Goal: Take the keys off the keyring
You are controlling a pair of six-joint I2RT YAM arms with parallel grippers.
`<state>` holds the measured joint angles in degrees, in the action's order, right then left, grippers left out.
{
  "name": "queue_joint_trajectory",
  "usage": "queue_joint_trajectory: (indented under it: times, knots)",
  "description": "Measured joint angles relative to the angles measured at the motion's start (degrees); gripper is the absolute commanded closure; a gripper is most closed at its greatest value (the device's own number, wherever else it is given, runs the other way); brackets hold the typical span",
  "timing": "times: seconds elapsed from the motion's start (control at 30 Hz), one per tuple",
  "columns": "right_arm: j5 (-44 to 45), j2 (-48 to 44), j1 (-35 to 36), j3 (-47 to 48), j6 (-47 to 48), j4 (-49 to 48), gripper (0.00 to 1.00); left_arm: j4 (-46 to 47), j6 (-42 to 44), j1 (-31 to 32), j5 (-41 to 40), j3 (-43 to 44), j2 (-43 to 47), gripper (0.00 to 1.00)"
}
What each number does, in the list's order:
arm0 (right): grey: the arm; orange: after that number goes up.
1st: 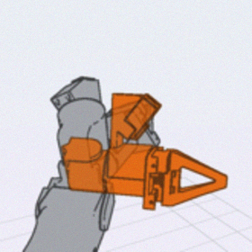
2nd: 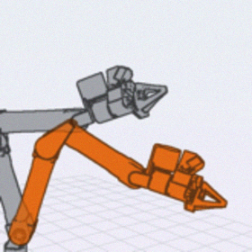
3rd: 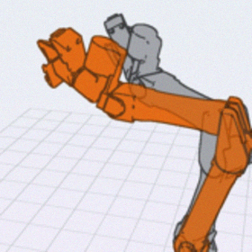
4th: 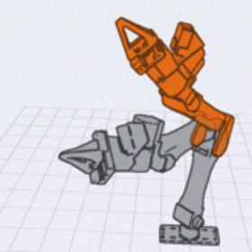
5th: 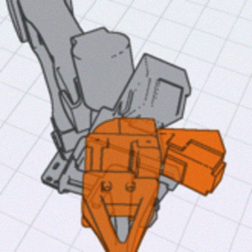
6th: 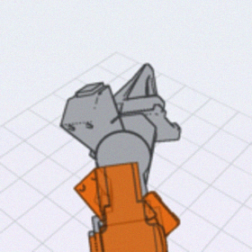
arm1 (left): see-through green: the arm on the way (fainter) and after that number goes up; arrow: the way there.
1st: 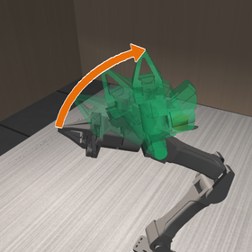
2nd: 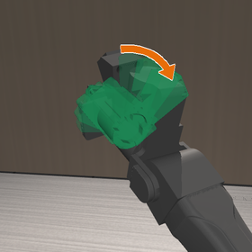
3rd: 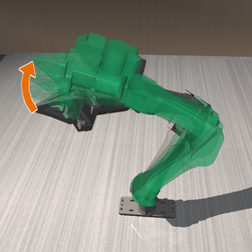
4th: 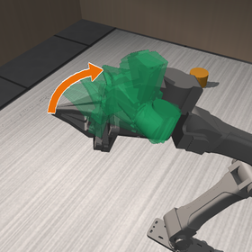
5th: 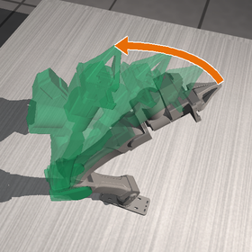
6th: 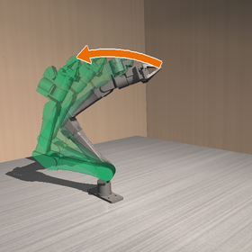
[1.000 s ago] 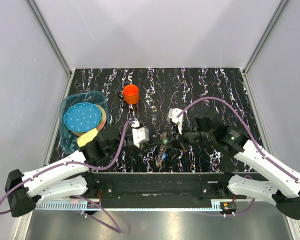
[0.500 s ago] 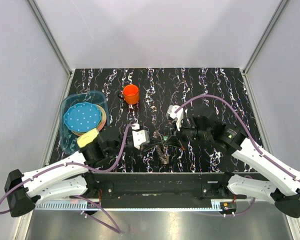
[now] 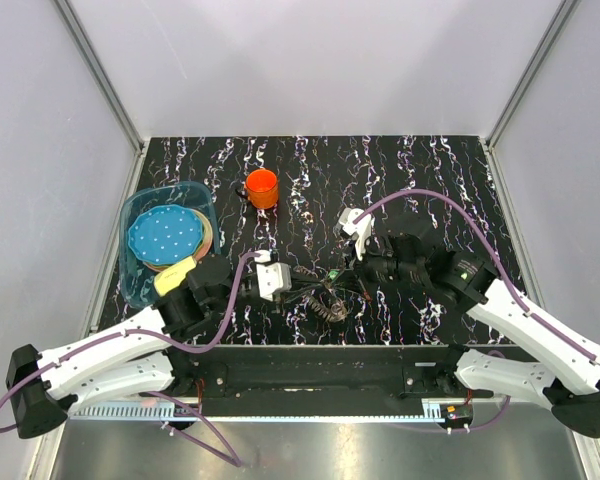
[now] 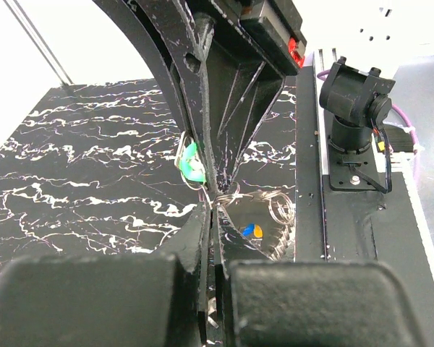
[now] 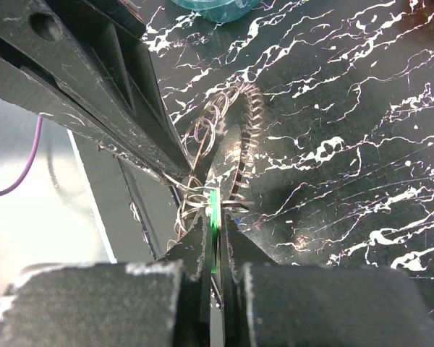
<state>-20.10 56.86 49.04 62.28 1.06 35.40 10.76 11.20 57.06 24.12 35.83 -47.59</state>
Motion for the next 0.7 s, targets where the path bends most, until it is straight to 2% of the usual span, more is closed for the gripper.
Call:
queue_joint_trajectory:
  times: [0.7]
  knots:
    - [-3.19,0.0,0.09,-3.04,-0.7,-2.43,1.0,2.78,-3.23,0.02,-0.02,-3.87,3.23,1.0]
